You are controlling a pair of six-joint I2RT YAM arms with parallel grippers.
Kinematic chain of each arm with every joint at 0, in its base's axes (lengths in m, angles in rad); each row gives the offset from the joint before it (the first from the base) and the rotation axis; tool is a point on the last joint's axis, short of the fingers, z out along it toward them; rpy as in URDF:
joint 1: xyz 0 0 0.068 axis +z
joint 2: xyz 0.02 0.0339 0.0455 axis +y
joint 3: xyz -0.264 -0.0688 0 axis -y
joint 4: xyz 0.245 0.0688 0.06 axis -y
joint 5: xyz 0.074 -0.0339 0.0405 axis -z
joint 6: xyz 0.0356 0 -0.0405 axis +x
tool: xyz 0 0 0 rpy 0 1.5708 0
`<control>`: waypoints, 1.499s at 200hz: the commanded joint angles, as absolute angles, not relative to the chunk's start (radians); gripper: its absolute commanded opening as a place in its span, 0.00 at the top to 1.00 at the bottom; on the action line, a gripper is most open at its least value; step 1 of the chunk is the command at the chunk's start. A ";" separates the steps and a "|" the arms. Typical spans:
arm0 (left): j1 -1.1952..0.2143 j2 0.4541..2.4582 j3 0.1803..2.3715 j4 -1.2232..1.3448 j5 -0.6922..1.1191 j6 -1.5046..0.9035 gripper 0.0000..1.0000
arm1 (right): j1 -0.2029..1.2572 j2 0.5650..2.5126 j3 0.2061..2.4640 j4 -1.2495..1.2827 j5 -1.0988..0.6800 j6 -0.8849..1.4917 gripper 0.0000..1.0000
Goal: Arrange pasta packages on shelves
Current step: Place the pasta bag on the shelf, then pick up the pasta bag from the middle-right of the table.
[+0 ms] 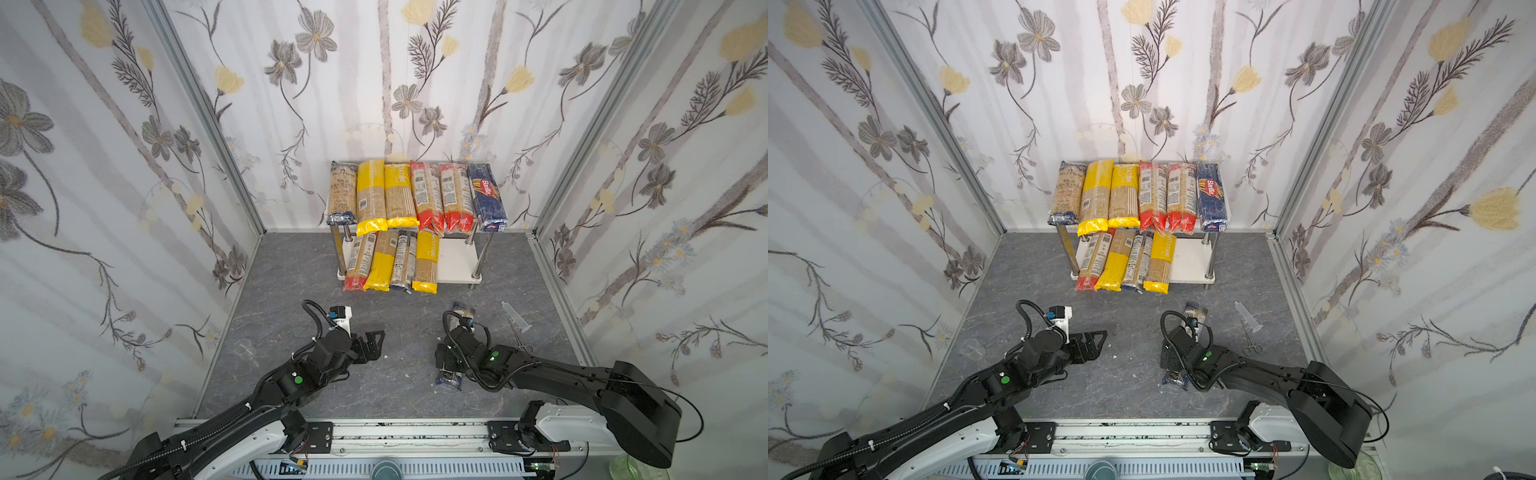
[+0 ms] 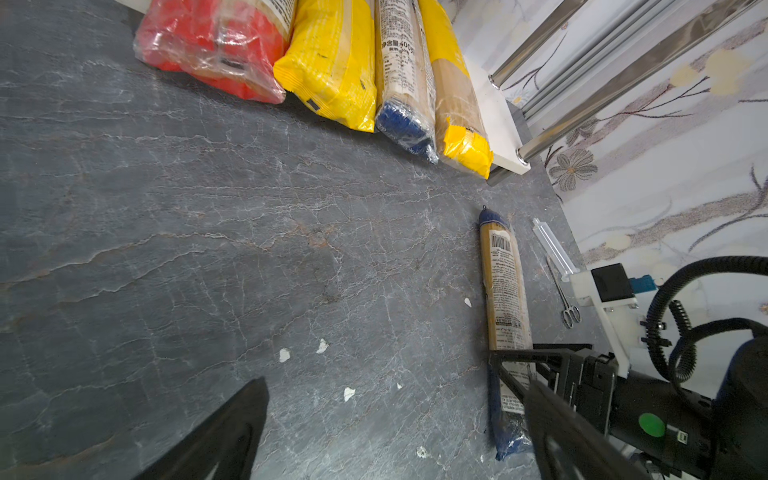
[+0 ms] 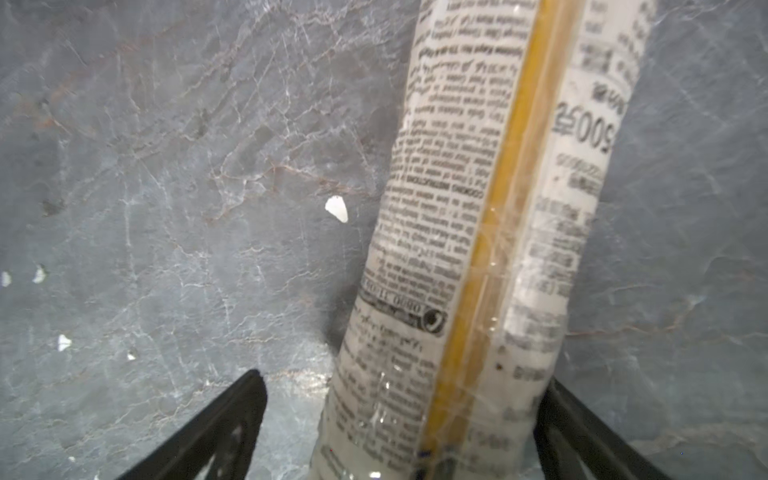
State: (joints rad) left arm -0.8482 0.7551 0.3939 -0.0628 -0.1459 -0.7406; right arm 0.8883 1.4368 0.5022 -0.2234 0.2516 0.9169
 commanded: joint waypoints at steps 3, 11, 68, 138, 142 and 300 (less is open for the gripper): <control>-0.847 0.747 0.387 -0.070 -0.151 -0.746 0.02 | 0.918 1.503 0.521 -0.220 0.289 0.983 0.13; -0.848 0.743 0.385 -0.072 -0.150 -0.744 0.02 | 0.925 1.524 0.518 -0.217 0.290 0.996 0.20; -0.848 0.701 0.374 -0.094 -0.152 -0.739 0.02 | 0.954 1.508 0.468 -0.196 0.296 1.046 0.69; -0.847 0.715 0.405 -0.101 -0.165 -0.730 0.01 | 0.951 1.217 0.504 -0.227 0.341 0.929 0.71; -0.847 0.718 0.409 -0.102 -0.166 -0.729 0.01 | 0.949 1.207 0.510 -0.228 0.342 0.919 0.72; -0.842 0.853 0.564 -0.104 -0.211 -0.673 0.01 | 0.585 1.365 0.816 -0.129 0.247 0.531 0.70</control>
